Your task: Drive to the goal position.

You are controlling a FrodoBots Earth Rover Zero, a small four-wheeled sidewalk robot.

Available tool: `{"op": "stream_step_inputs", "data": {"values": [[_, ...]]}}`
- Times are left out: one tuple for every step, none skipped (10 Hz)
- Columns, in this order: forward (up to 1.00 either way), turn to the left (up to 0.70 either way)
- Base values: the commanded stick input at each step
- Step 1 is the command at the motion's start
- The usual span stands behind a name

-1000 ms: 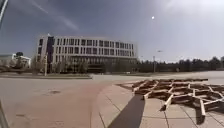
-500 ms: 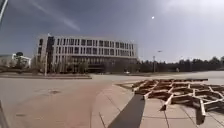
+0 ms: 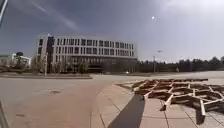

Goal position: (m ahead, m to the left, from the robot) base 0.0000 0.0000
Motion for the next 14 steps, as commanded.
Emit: {"op": "stream_step_inputs", "data": {"values": [[0.05,0.00],[0.05,0.00],[0.05,0.00],[0.05,0.00],[0.05,0.00],[0.05,0.00],[0.05,0.00],[0.05,0.00],[0.05,0.00],[0.05,0.00],[0.05,0.00],[0.05,0.00],[0.05,0.00],[0.05,0.00]]}}
